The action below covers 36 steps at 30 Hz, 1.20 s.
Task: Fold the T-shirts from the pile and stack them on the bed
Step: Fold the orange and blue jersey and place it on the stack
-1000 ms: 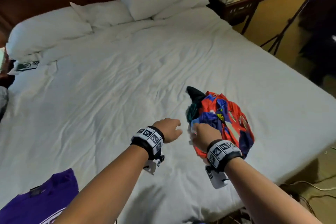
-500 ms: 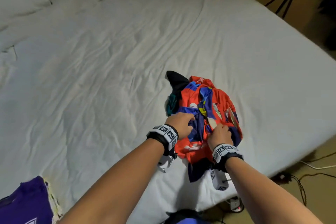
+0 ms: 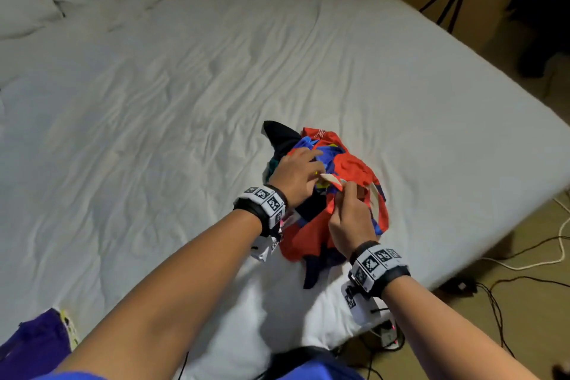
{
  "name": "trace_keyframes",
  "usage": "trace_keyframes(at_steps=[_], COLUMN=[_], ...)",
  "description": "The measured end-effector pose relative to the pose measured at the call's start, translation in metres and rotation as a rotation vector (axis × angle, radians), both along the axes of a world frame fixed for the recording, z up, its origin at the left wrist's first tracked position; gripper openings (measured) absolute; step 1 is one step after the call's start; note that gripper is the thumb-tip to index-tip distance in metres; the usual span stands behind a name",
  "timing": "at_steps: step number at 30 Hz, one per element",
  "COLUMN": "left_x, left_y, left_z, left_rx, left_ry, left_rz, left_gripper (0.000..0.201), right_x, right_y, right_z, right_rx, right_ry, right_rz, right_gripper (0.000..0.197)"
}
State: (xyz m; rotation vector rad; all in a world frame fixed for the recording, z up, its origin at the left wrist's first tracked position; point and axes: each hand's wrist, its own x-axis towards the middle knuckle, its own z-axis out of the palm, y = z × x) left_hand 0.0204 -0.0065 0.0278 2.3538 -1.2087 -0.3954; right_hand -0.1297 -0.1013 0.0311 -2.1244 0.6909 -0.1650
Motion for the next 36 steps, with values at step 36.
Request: trace_keyframes(at_steps=[36], left_x=[-0.049], left_y=[0.288], left_z=[0.189], left_rx=[-0.289], left_ry=[0.271], left_rz=[0.286], left_gripper=[0.039], right_x=[0.025], right_y=[0.196], right_z=[0.194], right_rx=[-0.108], right_ry=[-0.482], right_rz=[0.481], right_gripper=[0.033])
